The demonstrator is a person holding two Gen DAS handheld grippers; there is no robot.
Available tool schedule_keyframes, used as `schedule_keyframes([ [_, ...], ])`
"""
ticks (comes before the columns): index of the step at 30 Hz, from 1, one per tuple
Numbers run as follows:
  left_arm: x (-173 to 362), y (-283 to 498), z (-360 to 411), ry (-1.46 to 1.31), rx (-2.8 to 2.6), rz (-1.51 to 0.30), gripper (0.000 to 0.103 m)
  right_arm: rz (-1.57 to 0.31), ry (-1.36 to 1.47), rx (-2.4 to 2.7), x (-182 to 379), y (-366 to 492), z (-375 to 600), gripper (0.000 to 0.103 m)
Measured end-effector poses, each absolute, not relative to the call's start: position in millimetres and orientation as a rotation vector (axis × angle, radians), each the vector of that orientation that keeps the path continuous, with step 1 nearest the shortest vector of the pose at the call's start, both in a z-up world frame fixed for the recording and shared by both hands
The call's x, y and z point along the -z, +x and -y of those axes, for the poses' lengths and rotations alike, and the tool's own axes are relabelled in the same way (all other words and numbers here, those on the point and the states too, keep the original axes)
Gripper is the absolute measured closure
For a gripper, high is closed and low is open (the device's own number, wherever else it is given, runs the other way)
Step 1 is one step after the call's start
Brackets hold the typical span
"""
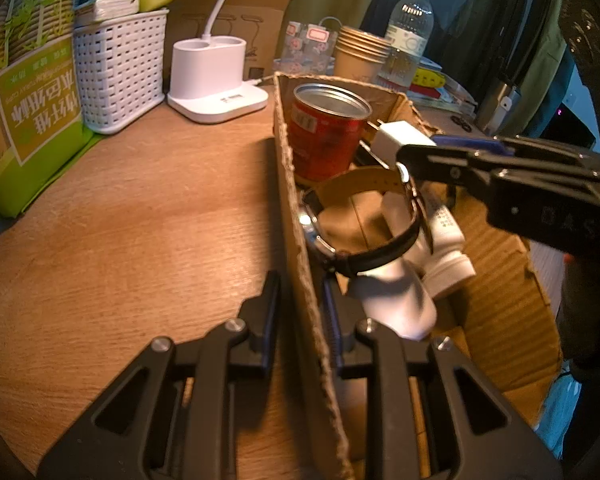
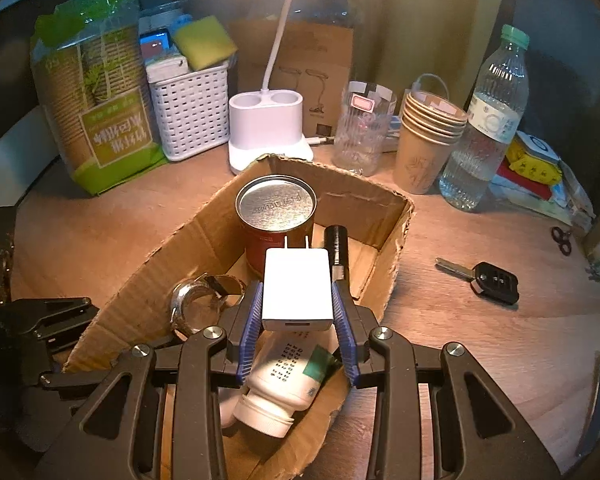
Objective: Organize rigid objects
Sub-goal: 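Lower the charger into the box and open the right tool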
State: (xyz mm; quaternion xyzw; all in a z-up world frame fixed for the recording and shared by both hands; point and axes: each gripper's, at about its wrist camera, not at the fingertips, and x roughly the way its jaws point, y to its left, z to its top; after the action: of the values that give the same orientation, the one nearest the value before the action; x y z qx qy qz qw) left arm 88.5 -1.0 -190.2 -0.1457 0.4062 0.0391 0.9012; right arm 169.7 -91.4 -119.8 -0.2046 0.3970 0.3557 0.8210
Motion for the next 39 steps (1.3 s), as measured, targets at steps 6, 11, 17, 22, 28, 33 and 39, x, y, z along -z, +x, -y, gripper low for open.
schedule_keyframes([
  [6,190,88,0,-0.301,-0.082,-0.84,0.08,-0.853,-0.434,-0.752,121,173,92,0.066],
  [11,190,89,0,-0.302,-0.081,-0.841,0.08,-0.852,-0.43,-0.743,121,174,94,0.065],
  [17,190,88,-1,-0.301,-0.081,-0.84,0.08,-0.846,-0.419,-0.735,118,175,99,0.065],
  [22,190,89,-1,-0.301,-0.081,-0.84,0.08,-0.837,-0.405,-0.726,113,176,106,0.065],
  [28,191,89,0,-0.302,-0.081,-0.84,0.08,-0.824,-0.385,-0.725,107,176,114,0.065],
  [33,191,89,0,-0.302,-0.082,-0.84,0.08,-0.814,-0.366,-0.71,102,179,123,0.064],
  [39,191,89,0,-0.302,-0.083,-0.839,0.079,-0.808,-0.346,-0.678,100,187,138,0.063],
])
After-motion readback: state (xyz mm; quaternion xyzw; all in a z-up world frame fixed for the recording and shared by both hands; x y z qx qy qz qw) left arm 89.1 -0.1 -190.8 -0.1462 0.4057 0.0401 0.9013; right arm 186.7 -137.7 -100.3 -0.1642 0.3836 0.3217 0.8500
